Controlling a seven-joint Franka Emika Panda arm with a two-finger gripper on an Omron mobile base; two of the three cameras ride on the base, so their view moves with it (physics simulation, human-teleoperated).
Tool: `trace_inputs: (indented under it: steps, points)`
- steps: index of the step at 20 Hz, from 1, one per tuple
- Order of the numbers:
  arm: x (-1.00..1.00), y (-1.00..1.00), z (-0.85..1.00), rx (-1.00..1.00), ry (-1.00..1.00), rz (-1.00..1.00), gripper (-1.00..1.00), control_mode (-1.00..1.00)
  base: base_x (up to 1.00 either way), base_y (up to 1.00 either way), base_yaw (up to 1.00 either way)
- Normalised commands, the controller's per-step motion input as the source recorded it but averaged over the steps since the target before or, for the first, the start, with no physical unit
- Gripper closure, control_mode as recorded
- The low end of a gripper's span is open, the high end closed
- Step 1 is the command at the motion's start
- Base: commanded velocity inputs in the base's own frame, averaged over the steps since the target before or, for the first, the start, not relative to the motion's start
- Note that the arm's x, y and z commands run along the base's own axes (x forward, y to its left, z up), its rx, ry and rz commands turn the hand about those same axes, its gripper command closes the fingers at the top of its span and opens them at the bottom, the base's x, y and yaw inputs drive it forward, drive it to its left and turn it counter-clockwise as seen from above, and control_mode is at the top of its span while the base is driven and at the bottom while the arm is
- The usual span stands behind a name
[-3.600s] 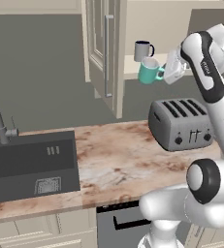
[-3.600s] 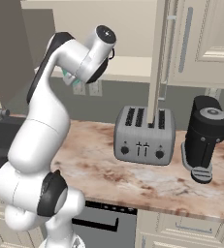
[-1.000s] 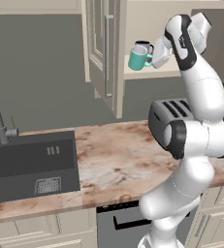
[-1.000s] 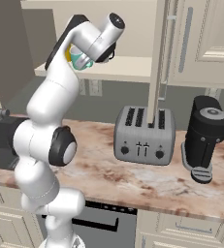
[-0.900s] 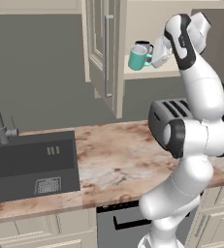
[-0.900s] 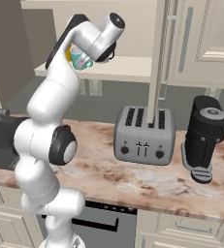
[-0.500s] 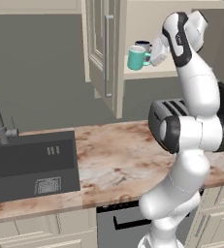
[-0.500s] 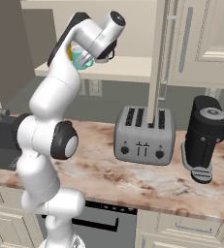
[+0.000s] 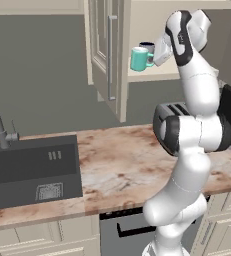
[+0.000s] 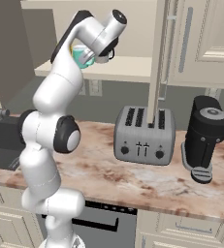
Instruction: Pick the mug on the counter and place it in the cabinet with the handle facing the right, like the mugs already inside.
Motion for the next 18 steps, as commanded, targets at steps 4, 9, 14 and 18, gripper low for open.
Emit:
trace_inputs:
  steps: [4,9,14,18]
  points:
    - [0.15,0.00,-0.17,0.00,0.00,0.02,1.00,-1.00,0.00,0.00,0.00]
    - [0.11,0.00,-0.17,0.00,0.00,0.02,1.00,-1.00,0.00,0.00,0.00]
    - [0.06,0.00,-0.01,0.00,0.00,0.02,1.00,-1.00,0.00,0.00,0.00]
    - [0.06,0.04,0.00,0.00,0.00,0.01,1.00,-1.00,0.00,0.00,0.00]
